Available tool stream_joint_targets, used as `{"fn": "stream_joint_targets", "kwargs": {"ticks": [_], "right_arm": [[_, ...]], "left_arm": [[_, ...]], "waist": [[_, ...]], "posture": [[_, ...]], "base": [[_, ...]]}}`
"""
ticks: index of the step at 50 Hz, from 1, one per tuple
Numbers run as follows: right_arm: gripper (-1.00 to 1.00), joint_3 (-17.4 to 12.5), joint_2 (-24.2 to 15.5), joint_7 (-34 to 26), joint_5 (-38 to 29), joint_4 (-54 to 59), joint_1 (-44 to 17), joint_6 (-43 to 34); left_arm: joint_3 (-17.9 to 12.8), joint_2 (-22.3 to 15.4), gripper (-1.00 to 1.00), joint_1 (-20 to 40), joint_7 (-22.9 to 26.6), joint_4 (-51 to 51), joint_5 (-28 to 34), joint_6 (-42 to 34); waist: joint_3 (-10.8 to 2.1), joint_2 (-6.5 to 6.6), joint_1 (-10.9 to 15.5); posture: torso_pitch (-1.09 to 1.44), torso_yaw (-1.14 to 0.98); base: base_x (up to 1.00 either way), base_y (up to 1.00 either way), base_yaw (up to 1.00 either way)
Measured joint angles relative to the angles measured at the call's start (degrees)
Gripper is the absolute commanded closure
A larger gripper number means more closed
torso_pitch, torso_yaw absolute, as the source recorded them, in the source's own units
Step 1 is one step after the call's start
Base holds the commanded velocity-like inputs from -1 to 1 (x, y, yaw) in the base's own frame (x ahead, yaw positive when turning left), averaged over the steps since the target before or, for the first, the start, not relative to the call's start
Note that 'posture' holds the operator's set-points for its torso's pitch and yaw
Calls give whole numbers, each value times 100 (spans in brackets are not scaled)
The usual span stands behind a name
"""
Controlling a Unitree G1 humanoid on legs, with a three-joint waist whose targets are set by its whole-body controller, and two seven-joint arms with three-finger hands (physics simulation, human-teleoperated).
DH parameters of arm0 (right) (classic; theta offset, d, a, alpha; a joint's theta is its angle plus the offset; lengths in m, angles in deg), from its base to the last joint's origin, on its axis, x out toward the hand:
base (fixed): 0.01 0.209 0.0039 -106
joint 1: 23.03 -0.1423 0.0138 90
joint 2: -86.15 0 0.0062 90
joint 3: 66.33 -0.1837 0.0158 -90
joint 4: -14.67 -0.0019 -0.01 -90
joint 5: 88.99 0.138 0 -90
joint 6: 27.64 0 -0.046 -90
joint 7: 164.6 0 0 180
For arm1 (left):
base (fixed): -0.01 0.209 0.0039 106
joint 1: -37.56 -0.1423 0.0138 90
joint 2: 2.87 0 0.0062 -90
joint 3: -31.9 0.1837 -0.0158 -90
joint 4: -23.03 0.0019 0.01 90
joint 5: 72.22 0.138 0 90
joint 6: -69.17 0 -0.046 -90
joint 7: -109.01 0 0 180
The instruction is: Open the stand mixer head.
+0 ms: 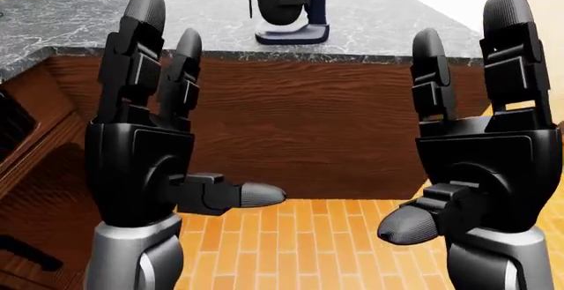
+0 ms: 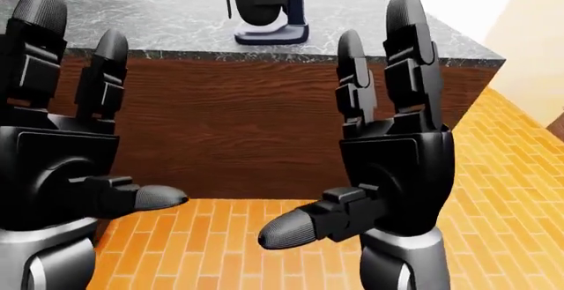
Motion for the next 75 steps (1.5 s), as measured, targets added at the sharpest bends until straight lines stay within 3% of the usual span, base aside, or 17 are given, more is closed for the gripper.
{"fn": "stream_joint_targets", "kwargs": {"ticks": [3, 7, 12, 17, 19, 26, 29, 41, 45, 49, 53, 56, 59, 63, 66, 69, 75], "right_arm": [[-100, 36, 33, 17, 60, 61, -35, -50], [-100, 57, -7, 25, 17, 40, -119, -90], [-100, 30, -26, 80, 107, 9, -55, -15], [-100, 29, -33, 75, 59, -25, -178, 5], [-100, -47, -44, 128, 66, 64, -96, -26], [-100, -35, -37, 150, 28, -26, -159, -15], [-100, -59, -61, 170, 51, 17, -168, -3], [-100, -73, -14, 222, 167, 29, -199, -74], [-100, -76, 24, 154, 55, -95, -253, 5], [-100, -119, 9, 226, 58, 151, -98, -107], [-100, -76, 35, 199, -7, -27, -233, -69], [-100, -112, 1, 215, 150, 21, -187, -29], [-100, -94, 49, 229, 180, 68, -181, -121], [-100, -39, 36, 167, 98, -27, -243, -64], [-100, -69, 42, 195, 151, 81, -185, -105], [-100, -118, 52, 213, 47, -11, -235, -78], [-100, -205, 45, 280, 122, 131, -203, -121]], "left_arm": [[-97, -28, -87, 48, -10, 86, 42, -56], [-115, 6, -87, 87, -29, 8, 102, -34], [-71, -8, -87, 30, 22, -33, 61, 42], [-80, -3, -87, 94, -18, -30, 66, 70], [18, -1, -87, 36, 2, 86, 32, 9], [-10, -13, -87, 65, 10, -43, 27, 46], [4, -14, -87, 35, 26, -21, 22, 54], [-64, -35, -87, -6, -14, 31, 54, 18], [-45, -9, -87, 94, 8, -109, 49, 142], [57, 14, -87, -33, 51, 127, 34, -37], [-12, 32, -87, 77, 56, -31, 69, 12], [11, 28, -87, 24, 70, 19, 75, 20], [-59, -2, -87, -13, 41, 43, 90, -17], [-69, -24, -87, 65, 2, -37, 95, 53], [-56, -21, -87, -4, 18, 72, 78, 21], [-36, 31, -87, 21, 46, -10, 95, 27], [26, 55, -87, -56, 118, 105, 95, -39]], "waist": [[279, 26, 38], [-91, 147, 303], [72, -233, 538], [-168, -525, 468], [67, -526, 369], [21, -360, 295], [-26, 32, 330], [67, -365, 444], [-161, -544, 529], [65, -378, 385], [-109, -337, 354], [126, -74, 333], [212, -211, 424], [-5, -92, 397], [141, -374, 524], [-88, -613, 509], [128, -429, 398]], "posture": [[0, 0], [0, 0], [0, 0], [0, 0], [0, 0], [0, 0], [0, 0], [0, 0], [0, 0], [0, 0], [0, 0], [0, 0], [0, 0], [0, 0], [0, 0], [0, 0], [0, 0]], "base": [[92, 0, 0], [28, 0, 0], [65, 0, 0], [23, 0, 0], [28, 0, 0], [6, 0, 0], [6, 0, 0], [14, 0, 0], [3, 0, 0], [38, 0, 0], [3, 0, 0], [78, 0, 0], [58, 0, 0], [3, 0, 0], [54, 0, 0], [4, 0, 0], [36, 0, 0]]}}
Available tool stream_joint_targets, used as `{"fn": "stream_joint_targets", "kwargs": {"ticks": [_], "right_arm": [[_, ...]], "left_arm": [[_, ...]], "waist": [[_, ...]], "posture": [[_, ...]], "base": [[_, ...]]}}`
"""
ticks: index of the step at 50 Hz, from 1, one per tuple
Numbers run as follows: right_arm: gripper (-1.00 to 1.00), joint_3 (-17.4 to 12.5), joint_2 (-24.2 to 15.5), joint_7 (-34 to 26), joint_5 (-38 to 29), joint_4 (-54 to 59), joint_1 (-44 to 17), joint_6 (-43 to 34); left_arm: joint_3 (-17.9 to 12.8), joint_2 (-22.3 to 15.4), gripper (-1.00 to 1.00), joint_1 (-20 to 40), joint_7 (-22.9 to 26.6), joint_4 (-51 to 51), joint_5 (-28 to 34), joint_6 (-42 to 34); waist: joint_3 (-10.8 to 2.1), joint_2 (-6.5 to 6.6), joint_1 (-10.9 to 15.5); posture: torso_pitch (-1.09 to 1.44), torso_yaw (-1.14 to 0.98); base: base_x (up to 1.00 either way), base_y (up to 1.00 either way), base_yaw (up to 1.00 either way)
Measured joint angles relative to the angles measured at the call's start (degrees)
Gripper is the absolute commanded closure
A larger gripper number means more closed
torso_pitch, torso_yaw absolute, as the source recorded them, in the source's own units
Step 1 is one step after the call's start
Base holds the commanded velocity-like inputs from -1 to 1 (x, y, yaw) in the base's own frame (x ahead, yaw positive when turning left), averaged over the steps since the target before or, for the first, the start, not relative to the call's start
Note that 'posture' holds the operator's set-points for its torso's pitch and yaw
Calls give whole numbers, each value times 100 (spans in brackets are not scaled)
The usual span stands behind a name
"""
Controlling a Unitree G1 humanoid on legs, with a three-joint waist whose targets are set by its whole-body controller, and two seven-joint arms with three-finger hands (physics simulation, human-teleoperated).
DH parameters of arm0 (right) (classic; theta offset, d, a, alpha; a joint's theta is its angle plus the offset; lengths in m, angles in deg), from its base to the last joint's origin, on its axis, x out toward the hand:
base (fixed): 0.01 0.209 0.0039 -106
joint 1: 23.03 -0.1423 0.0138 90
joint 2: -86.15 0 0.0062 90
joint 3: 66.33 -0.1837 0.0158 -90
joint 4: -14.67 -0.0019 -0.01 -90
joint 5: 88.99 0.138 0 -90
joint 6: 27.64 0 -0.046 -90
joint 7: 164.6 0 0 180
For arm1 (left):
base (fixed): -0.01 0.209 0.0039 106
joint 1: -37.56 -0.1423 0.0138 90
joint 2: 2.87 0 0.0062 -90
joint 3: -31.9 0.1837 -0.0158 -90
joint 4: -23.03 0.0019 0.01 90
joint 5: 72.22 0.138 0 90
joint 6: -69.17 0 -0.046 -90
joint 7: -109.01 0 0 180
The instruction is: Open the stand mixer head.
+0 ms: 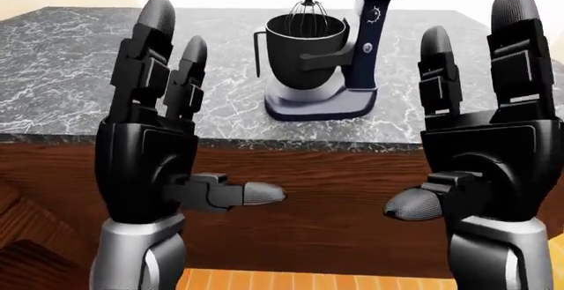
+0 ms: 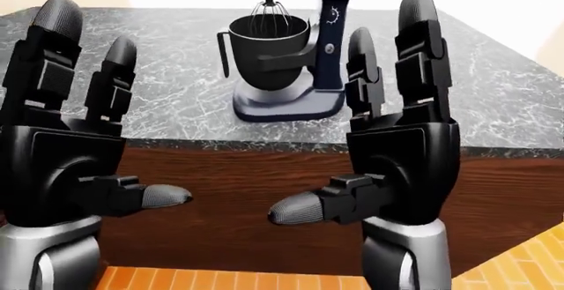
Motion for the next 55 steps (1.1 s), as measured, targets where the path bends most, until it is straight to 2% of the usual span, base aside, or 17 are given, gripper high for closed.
{"fn": "stream_joint_targets", "kwargs": {"ticks": [4, 6, 7, 8, 9, 12, 14, 15, 18, 21, 24, 26, 32, 37, 42, 44, 55], "right_arm": [[-100, 56, 27, -52, -78, -191, -101, 90], [-100, 2, 23, -55, -57, -194, -117, 128], [-100, -32, 14, -42, -17, -150, -94, 125], [-100, -27, 30, -25, 19, -72, -50, 99], [-100, 0, 25, -7, 19, -20, -24, 66], [-100, 91, 30, -20, -32, -72, -91, 34], [-100, 79, 28, -43, -31, -111, -115, 49], [-100, 67, 30, -45, -1, -96, -99, 44], [-100, 44, 15, -15, 83, -33, -54, -7], [-100, 55, 22, -12, 34, -161, -84, 58], [-100, -10, 5, 12, 4, -186, -130, 139], [-100, -18, 1, 26, -11, -128, -39, 126], [-100, 32, 35, 21, -25, -62, -47, 41], [-100, 70, 43, -37, -11, -94, -69, 62], [-100, 46, 34, -29, 22, -94, -50, 60], [-100, 52, 3, 1, 82, -51, -33, 50], [-100, 53, 34, -13, 30, -81, -30, 59]], "left_arm": [[-41, -11, -87, 103, -23, -179, 22, 116], [-1, -5, -87, 105, -16, -173, 14, 152], [25, -3, -87, 81, -12, -122, 9, 136], [25, -21, -87, 29, -13, -56, 7, 99], [6, -31, -87, -2, -20, -19, 11, 55], [-83, -36, -87, 51, -63, -82, 37, 45], [-69, -27, -87, 78, -72, -111, 44, 80], [-54, -28, -87, 65, -71, -89, 44, 81], [-53, -36, -87, 20, -73, -6, 47, 19], [-57, -41, -87, 70, -72, -134, 41, 64], [-3, -30, -87, 138, -37, -200, 10, 164], [45, -7, -87, 45, -17, -118, -10, 131], [6, 0, -87, 41, -20, -44, 33, 27], [-20, 33, -87, 48, -7, -100, 79, 85], [4, 6, -87, 32, -10, -81, 72, 86], [9, -23, -87, 19, -32, -34, 58, 63], [122, -24, -87, -14, 118, -61, 252, 126]], "waist": [[-197, 22, -33], [-203, 155, -60], [-140, 308, -74], [-18, 314, -76], [30, 280, -59], [-200, 166, -6], [-273, 128, -14], [-265, 101, 19], [-27, 110, 144], [-163, 243, 110], [-175, 31, 40], [-117, 87, 43], [-174, 206, 12], [-312, 88, 7], [-312, 97, 18], [-247, 138, 23], [-376, 123, 16]], "posture": [[0, 0], [0, 0], [0, 0], [0, 0], [0, 0], [0, 0], [0, 0], [0, 0], [0, 0], [0, 0], [0, 0], [0, 0], [0, 0], [0, 0], [0, 0], [0, 0], [-6, 0]], "base": [[0, 0, 0], [19, 0, 0], [67, 0, 0], [61, 0, 0], [16, 0, 0], [0, 0, 0], [5, 0, 0], [41, 0, 0], [47, 0, 0], [3, 0, 0], [0, 0, 0], [0, 0, 0], [0, 0, 0], [0, 0, 0], [1, 0, 0], [4, 0, 0], [0, 0, 0]]}}
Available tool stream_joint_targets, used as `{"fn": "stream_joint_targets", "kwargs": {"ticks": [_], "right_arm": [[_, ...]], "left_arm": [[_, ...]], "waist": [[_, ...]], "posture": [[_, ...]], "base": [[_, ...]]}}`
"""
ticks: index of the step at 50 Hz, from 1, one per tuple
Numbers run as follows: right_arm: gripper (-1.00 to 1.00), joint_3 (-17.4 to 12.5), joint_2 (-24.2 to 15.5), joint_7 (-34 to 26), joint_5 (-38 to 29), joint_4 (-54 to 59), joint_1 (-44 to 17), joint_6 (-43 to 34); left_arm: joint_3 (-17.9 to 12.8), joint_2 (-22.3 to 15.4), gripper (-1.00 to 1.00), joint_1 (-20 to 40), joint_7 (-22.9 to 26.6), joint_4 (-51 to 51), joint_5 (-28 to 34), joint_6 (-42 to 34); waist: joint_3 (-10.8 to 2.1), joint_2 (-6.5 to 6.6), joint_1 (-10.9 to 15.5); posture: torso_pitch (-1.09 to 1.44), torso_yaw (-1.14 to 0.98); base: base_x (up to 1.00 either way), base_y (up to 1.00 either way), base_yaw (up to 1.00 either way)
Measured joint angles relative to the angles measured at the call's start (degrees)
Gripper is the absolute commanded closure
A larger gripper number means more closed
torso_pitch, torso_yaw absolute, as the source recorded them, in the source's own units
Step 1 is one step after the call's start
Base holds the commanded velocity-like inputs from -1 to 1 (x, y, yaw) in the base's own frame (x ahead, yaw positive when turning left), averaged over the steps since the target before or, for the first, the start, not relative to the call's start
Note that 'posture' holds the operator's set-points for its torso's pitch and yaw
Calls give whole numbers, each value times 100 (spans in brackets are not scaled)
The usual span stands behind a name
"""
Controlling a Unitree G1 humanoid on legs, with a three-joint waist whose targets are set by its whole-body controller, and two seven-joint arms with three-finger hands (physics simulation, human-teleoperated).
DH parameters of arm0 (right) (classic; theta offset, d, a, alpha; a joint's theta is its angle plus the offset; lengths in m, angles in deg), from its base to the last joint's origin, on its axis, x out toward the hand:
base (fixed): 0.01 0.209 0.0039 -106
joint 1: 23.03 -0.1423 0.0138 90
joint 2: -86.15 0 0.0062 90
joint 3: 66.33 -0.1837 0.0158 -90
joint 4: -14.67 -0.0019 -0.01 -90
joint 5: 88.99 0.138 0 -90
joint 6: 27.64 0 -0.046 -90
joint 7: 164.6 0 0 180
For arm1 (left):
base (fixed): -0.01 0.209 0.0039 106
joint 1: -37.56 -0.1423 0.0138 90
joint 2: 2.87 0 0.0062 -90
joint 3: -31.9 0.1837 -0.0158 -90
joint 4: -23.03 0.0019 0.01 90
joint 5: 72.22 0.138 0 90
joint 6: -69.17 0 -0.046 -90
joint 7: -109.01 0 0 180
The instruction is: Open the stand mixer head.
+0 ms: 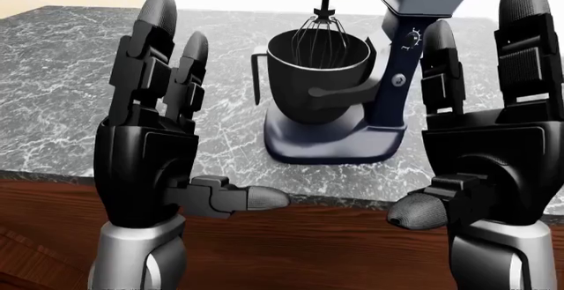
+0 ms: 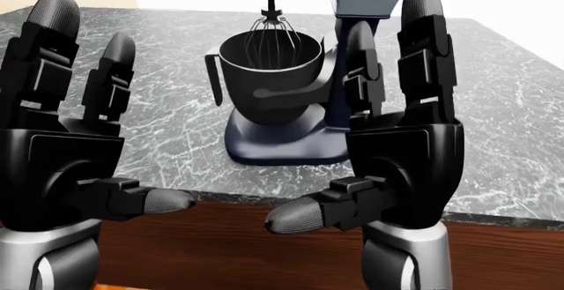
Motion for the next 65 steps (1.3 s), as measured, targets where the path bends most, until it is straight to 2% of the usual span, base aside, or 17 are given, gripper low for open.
{"fn": "stream_joint_targets", "kwargs": {"ticks": [5, 12, 27, 36, 39, 47, 61, 65], "right_arm": [[-100, 4, 10, -22, -13, -10, 7, -3], [-100, 3, 11, -30, -7, -43, 15, 12], [-100, -19, 8, -38, 18, -68, 42, 18], [-100, 13, -14, 5, 45, -83, 51, 24], [-100, 14, -6, 15, 55, -86, 47, 8], [-100, 25, -43, 89, 138, -87, 76, 7], [-100, -304, -155, 426, 784, -68, 250, -105], [-100, -277, -356, 596, 1032, -59, 356, -17]], "left_arm": [[-22, 5, -87, -1, 17, -19, 10, 3], [-20, 9, -87, 14, 20, -46, -3, 18], [7, 24, -87, -3, 19, -74, 23, 36], [-58, 74, -87, 25, 21, -82, 87, 17], [-144, 167, -87, 54, 49, -85, 197, 5], [-79, 137, -87, 38, 34, -89, 182, 39], [-81, 191, -87, 17, 87, -78, 221, 21], [-99, 190, -87, 23, 96, -79, 225, 19]], "waist": [[-182, -9, 3], [-506, -8, 10], [-1356, 4, 31], [-1675, 1, 55], [-1729, 1, 60], [-1772, -6, 73], [-1823, -26, 76], [-1835, -34, 71]], "posture": [[-11, 0], [-18, 0], [-33, 0], [-41, 0], [-41, 0], [-41, 0], [-41, 0], [-41, 0]], "base": [[0, 0, 0], [0, 0, 0], [0, 0, 0], [0, 0, 0], [0, 0, 0], [0, 0, 0], [0, 0, 0], [0, 0, 0]]}}
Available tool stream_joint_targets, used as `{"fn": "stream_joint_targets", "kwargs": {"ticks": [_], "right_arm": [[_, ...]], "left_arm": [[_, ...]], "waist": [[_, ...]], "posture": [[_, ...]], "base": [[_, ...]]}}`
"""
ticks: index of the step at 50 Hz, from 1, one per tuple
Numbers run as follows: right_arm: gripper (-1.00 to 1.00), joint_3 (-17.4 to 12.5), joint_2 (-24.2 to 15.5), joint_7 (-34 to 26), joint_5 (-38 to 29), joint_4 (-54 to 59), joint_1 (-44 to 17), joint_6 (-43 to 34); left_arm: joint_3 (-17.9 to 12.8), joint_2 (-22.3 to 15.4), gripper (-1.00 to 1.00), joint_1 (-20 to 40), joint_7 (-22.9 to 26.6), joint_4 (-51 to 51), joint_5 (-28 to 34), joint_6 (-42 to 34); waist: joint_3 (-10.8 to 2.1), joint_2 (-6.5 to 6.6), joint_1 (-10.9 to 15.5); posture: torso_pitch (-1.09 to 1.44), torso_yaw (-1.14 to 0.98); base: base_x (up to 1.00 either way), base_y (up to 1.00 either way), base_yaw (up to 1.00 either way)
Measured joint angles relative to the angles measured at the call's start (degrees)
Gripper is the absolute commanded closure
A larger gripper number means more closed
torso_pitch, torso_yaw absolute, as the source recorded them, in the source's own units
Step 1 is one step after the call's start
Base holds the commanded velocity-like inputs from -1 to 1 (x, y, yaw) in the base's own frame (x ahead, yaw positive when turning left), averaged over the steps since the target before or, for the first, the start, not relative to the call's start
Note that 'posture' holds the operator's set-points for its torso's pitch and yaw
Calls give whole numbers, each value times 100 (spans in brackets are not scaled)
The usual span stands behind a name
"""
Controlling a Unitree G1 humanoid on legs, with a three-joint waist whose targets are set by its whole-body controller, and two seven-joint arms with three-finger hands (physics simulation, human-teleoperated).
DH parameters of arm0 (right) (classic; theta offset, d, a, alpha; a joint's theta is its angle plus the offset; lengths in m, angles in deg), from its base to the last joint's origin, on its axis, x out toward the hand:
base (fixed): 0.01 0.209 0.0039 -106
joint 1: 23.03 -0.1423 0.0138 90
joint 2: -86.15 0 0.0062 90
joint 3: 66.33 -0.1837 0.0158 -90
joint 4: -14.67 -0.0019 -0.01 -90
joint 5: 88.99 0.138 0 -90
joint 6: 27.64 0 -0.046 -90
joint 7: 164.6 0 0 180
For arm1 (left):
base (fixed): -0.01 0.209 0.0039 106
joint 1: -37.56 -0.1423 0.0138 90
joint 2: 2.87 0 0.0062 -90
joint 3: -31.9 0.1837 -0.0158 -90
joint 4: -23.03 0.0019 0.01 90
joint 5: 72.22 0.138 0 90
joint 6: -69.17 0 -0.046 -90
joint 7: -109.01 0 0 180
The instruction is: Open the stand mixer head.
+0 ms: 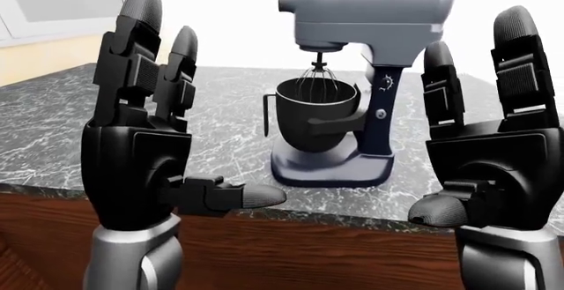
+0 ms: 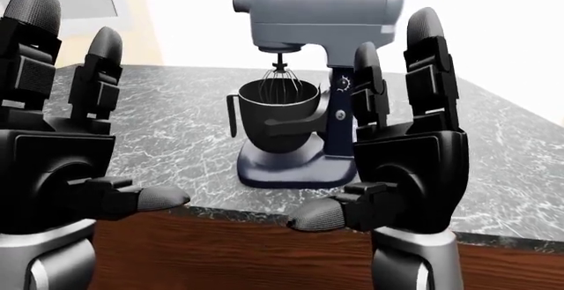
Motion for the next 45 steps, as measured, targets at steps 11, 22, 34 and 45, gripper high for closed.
{"fn": "stream_joint_targets", "kwargs": {"ticks": [11, 22, 34, 45], "right_arm": [[-100, 208, -418, 223, 282, -2, 390, 503], [-100, 183, -482, 222, 381, 0, 661, 668], [-100, 279, -575, 327, 681, 18, 1121, 874], [-100, 268, -543, 469, 1044, 16, 1106, 694]], "left_arm": [[47, 19, -87, -45, 27, 5, 39, 22], [73, 76, -87, -90, 88, -3, 107, 46], [52, 93, -87, -96, 120, 14, 151, 71], [69, 104, -87, -111, 125, 27, 150, 72]], "waist": [[-16, -33, -24], [-25, -46, -42], [-11, -70, -45], [-8, -73, -39]], "posture": [[-41, 0], [-41, 0], [-41, 0], [-41, 0]], "base": [[0, 0, 0], [0, 0, 0], [0, 0, 0], [0, 0, 0]]}}
